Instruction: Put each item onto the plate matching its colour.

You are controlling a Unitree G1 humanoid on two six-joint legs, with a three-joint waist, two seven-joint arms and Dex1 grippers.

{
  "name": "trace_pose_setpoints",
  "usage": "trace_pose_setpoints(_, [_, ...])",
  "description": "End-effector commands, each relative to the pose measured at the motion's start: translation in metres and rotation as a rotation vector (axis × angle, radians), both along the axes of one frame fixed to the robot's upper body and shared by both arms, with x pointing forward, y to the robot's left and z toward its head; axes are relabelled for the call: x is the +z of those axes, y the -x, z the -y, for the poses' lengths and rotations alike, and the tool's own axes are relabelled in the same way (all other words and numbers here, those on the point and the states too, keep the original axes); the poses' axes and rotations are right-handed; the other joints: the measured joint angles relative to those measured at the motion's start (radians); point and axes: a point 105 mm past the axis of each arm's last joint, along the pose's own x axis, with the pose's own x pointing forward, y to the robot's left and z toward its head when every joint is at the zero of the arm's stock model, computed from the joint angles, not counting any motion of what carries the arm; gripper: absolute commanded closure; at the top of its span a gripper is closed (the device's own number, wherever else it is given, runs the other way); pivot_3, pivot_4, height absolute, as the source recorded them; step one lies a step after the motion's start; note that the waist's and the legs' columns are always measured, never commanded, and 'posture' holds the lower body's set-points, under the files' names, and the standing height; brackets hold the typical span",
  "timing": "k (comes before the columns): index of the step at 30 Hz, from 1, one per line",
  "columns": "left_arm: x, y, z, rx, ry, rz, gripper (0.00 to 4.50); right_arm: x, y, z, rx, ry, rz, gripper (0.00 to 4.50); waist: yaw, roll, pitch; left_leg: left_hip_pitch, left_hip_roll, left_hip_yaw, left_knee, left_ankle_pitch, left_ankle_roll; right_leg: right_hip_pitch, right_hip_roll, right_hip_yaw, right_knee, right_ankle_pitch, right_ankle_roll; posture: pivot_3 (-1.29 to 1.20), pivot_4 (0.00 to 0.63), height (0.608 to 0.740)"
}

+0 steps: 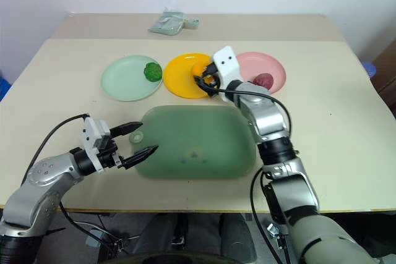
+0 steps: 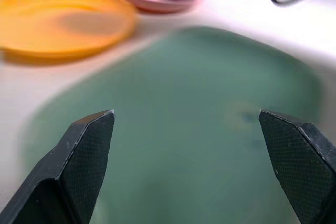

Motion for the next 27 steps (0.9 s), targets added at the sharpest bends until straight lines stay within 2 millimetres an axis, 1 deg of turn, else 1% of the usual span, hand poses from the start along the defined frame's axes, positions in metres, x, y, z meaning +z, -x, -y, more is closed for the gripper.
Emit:
trace_pose_setpoints(1, [0.008,0.007,-0.001,0.010,-0.006,0.044,0.00,0.008,-0.014,-0.009,-0.021,-0.005,0.037,1.52,-0.004,0.000,0.000,0.000,0.000,0.000,0.000,0.000,0.000,0.000,0.000,0.000,0.000,0.000,0.000,0.00,0.150,0.740])
trace_pose_setpoints(2, [0.006,0.009,-0.002,0.017,-0.013,0.039,0.00,0.008,-0.016,-0.009,-0.021,-0.011,0.032,0.51,-0.005,0.000,0.000,0.000,0.000,0.000,0.000,0.000,0.000,0.000,0.000,0.000,0.000,0.000,0.000,0.00,0.150,0.740])
trace_pose_setpoints(3, [0.006,0.010,-0.003,0.020,-0.015,0.036,0.00,0.008,-0.018,-0.008,-0.017,-0.016,0.032,0.13,-0.005,0.000,0.000,0.000,0.000,0.000,0.000,0.000,0.000,0.000,0.000,0.000,0.000,0.000,0.000,0.00,0.150,0.740])
trace_pose_setpoints(4, [0.005,0.011,-0.003,0.022,-0.015,0.035,0.00,0.009,-0.018,-0.008,-0.009,-0.019,0.041,0.05,-0.004,0.000,0.000,0.000,0.000,0.000,0.000,0.000,0.000,0.000,0.000,0.000,0.000,0.000,0.000,0.00,0.150,0.740])
trace_pose_setpoints(7, [0.007,0.012,-0.001,0.042,-0.003,0.043,0.00,0.024,-0.009,-0.003,0.062,-0.017,0.150,0.05,-0.003,0.000,0.000,0.000,0.000,0.000,0.000,0.000,0.000,0.000,0.001,0.000,0.000,0.000,0.000,0.00,0.150,0.740])
trace_pose_setpoints(9, [0.008,0.011,-0.001,0.061,-0.002,0.052,0.00,0.030,0.002,0.009,0.119,0.003,0.221,0.05,-0.001,0.000,0.000,0.000,0.000,0.000,0.000,0.000,0.000,0.000,0.001,0.000,0.000,0.000,0.000,0.00,0.150,0.740])
trace_pose_setpoints(11, [0.008,0.009,-0.007,0.100,-0.008,0.061,0.00,0.032,0.016,0.030,0.169,0.009,0.238,0.05,0.002,0.000,0.000,0.000,0.000,0.000,0.000,0.000,0.000,0.001,0.001,0.000,0.000,0.000,0.000,0.00,0.150,0.740])
trace_pose_setpoints(12, [0.007,0.008,-0.014,0.132,-0.018,0.063,0.00,0.031,0.026,0.044,0.195,0.017,0.241,0.05,0.005,0.000,0.000,0.000,0.000,0.000,0.000,0.000,0.001,0.001,0.001,0.000,0.000,0.000,0.000,0.00,0.150,0.740])
trace_pose_setpoints(14, [0.004,0.005,-0.033,0.206,-0.043,0.067,0.00,0.025,0.045,0.075,0.224,0.033,0.217,0.05,0.007,0.000,0.000,0.000,0.000,0.000,0.000,-0.001,0.001,0.002,0.000,0.000,-0.001,0.000,0.000,0.00,0.150,0.740])
trace_pose_setpoints(15, [0.003,0.004,-0.037,0.227,-0.050,0.069,0.00,0.024,0.051,0.085,0.228,0.039,0.205,0.05,0.006,0.000,0.000,0.000,0.000,0.000,0.000,-0.001,0.001,0.002,0.000,0.000,-0.001,0.000,0.000,0.00,0.150,0.740])
trace_pose_setpoints(17, [0.001,0.002,-0.051,0.284,-0.063,0.069,0.00,0.014,0.062,0.111,0.213,0.072,0.163,0.05,0.002,0.000,0.000,0.000,0.001,0.000,0.000,-0.001,0.002,0.002,0.000,0.000,-0.002,0.000,0.000,0.00,0.150,0.740])
trace_pose_setpoints(18, [-0.001,0.002,-0.065,0.330,-0.079,0.065,0.00,0.006,0.071,0.130,0.194,0.102,0.128,0.05,0.001,0.000,0.000,0.000,0.001,0.000,0.000,-0.001,0.002,0.002,0.000,0.000,-0.002,0.000,0.000,0.00,0.150,0.740])
trace_pose_setpoints(19, [-0.003,0.001,-0.072,0.360,-0.089,0.063,0.00,0.001,0.076,0.144,0.181,0.123,0.102,0.05,0.002,0.000,0.000,0.000,0.001,0.000,0.000,-0.001,0.002,0.002,0.000,0.000,-0.002,0.000,0.000,0.00,0.150,0.740])
trace_pose_setpoints(20, [-0.004,0.000,-0.087,0.416,-0.113,0.067,0.00,-0.006,0.085,0.158,0.175,0.135,0.060,0.05,0.001,0.000,0.000,0.001,0.002,0.000,0.000,-0.002,0.004,0.003,0.001,0.000,-0.002,0.000,0.000,0.00,0.150,0.740])
trace_pose_setpoints(23, [-0.002,-0.001,-0.108,0.492,-0.124,0.079,0.00,-0.015,0.100,0.181,0.168,0.133,-0.020,0.05,-0.001,0.000,0.000,0.001,0.003,0.000,0.000,-0.003,0.006,0.003,0.001,0.000,-0.002,0.000,0.000,0.00,0.150,0.740])
trace_pose_setpoints(25, [-0.001,0.000,-0.112,0.502,-0.114,0.082,0.00,-0.017,0.103,0.187,0.163,0.125,-0.046,0.05,-0.001,0.000,0.000,0.002,0.003,0.000,0.000,-0.004,0.006,0.003,0.000,0.000,-0.002,0.000,0.000,0.00,0.150,0.740])
trace_pose_setpoints(27, [-0.001,-0.001,-0.108,0.501,-0.114,0.082,0.00,-0.018,0.103,0.193,0.154,0.130,-0.054,0.05,0.001,0.000,0.000,0.002,0.003,0.000,0.000,-0.004,0.006,0.003,0.000,0.000,-0.002,0.000,0.000,0.00,0.150,0.740])
